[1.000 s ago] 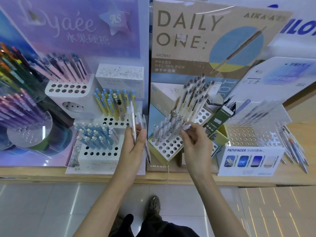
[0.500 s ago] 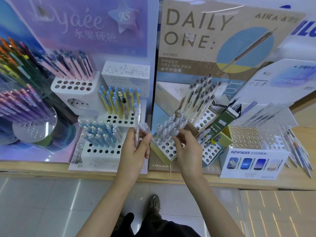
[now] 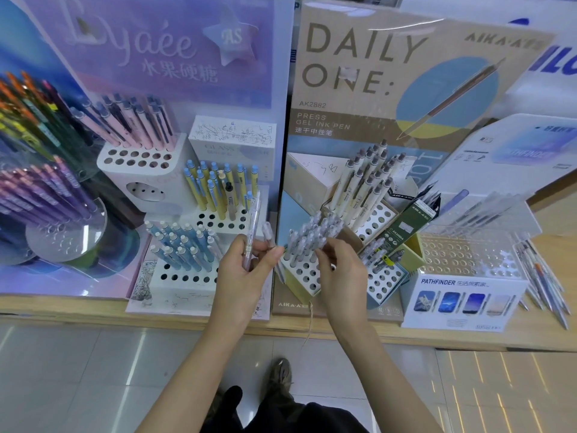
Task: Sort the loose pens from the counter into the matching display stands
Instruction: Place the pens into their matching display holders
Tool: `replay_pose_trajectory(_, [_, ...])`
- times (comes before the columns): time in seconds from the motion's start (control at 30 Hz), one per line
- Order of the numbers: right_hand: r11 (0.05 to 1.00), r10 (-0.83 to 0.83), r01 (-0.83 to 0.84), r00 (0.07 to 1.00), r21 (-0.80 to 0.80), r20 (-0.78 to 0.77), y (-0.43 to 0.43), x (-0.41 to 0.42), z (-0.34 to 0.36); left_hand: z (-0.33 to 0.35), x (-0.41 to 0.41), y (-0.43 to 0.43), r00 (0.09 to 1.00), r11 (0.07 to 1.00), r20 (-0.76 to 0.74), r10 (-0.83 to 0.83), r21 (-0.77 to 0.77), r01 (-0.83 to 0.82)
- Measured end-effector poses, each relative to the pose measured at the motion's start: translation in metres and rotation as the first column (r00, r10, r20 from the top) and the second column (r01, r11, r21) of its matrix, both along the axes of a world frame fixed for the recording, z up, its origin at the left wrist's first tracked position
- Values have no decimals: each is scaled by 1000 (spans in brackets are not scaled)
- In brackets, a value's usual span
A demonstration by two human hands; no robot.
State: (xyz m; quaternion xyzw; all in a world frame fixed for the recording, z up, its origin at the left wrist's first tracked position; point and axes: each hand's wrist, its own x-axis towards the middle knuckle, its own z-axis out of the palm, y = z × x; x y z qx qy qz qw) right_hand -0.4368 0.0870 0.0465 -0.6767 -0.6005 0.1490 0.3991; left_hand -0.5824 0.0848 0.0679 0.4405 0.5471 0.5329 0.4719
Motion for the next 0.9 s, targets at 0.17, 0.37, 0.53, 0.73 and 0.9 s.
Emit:
replay_pose_trajectory(0.17, [990,-46,42,999,-133,-25,-10,3,0,3,1,0,1000,1000,20,-4,-7,5])
replay_pose_trajectory(0.37, [981,169,-186,959,-59,-226,-23,-5,26,6,4,1,998,999,44,-52,-15,52])
replay_pose_trajectory(0.53, [924,258,-344,881,-164,-396,-17,-15,36,8,8,3,992,993,58,-112,-19,113])
replay_pose_trajectory(0.73, [972,156,-212,905,-102,-397,-18,-5,28,13,5,1,974,983,135,-183,9,184])
replay_pose_trajectory(0.9, [997,9,-36,921,-63,-390,-23,13,14,8,3,-1,984,989,97,-147,-5,148])
